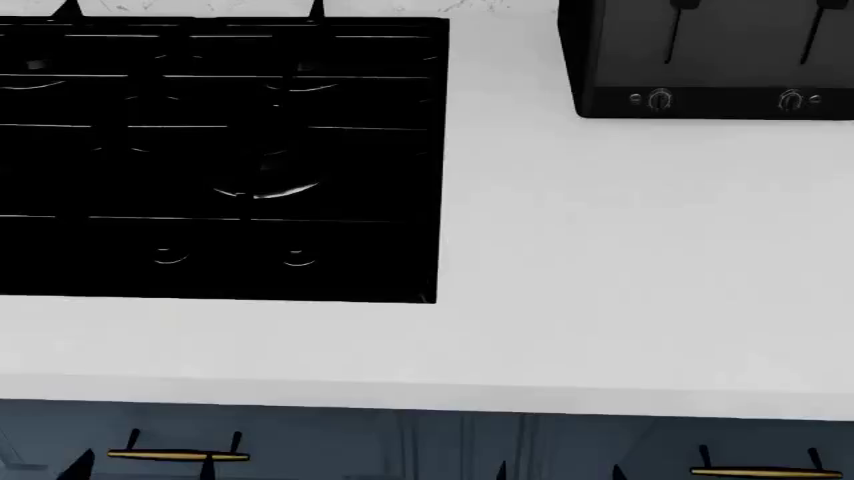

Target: Stack the bowls from largest to smallest.

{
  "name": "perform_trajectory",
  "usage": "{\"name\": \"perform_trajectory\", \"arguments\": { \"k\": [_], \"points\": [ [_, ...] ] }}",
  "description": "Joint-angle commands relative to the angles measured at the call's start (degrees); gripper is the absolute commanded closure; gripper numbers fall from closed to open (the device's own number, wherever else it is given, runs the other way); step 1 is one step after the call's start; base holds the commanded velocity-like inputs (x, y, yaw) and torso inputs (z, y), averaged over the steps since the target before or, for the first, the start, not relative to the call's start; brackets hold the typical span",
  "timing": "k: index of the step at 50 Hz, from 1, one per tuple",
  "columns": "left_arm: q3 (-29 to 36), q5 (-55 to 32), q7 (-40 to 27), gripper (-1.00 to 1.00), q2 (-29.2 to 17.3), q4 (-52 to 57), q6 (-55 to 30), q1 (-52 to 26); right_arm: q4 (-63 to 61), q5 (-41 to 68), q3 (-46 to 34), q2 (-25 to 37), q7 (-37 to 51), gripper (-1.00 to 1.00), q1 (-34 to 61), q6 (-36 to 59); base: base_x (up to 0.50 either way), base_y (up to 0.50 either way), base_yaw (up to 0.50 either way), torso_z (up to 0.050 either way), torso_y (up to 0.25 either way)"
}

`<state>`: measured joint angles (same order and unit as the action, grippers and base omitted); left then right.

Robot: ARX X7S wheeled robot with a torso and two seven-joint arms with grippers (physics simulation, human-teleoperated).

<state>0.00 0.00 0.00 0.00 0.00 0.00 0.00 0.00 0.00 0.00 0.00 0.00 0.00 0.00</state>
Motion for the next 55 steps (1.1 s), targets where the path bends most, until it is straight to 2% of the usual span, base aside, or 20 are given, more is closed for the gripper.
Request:
{"name": "perform_trajectory", "arguments": {
  "k": [1,14,17,26,33,55],
  "points": [
    [0.8,-0.7,-0.8,-1.0,-0.7,-0.6,0.4,-0.2,0.7,0.6,-0.8,0.6,0.8,-1.0,0.2,-0.6,0.0,0.0,0.0,0.0,0.0],
    [3.8,-3.3,-2.6,-1.0,-2.8,1.5,-0.4,0.6,0.4,1.9,-3.8,2.7,3.4,-1.0,0.2,0.2,0.0,0.0,0.0,0.0,0.0],
    [4.6,-1.6,-3.9,-1.0,-3.3,1.7,-0.4,0.8,0.8,2.2,-4.2,3.0,3.7,-1.0,0.3,0.0,0.0,0.0,0.0,0.0,0.0],
    [4.4,-6.7,-2.9,-1.0,-3.6,2.9,2.6,1.9,0.2,3.1,-5.1,3.8,4.7,-1.0,-0.1,-0.2,0.0,0.0,0.0,0.0,0.0],
    [5.0,-7.2,-3.1,-1.0,-4.2,2.9,4.7,2.0,0.0,3.7,-5.7,4.2,5.4,-1.0,-0.2,-0.1,0.0,0.0,0.0,0.048,0.0],
    [7.1,-7.9,-5.1,-1.0,-6.0,5.9,3.5,2.2,-2.9,5.2,-7.1,5.9,7.3,-1.0,-0.3,1.5,0.0,0.0,0.0,0.05,0.0]
  ]
}}
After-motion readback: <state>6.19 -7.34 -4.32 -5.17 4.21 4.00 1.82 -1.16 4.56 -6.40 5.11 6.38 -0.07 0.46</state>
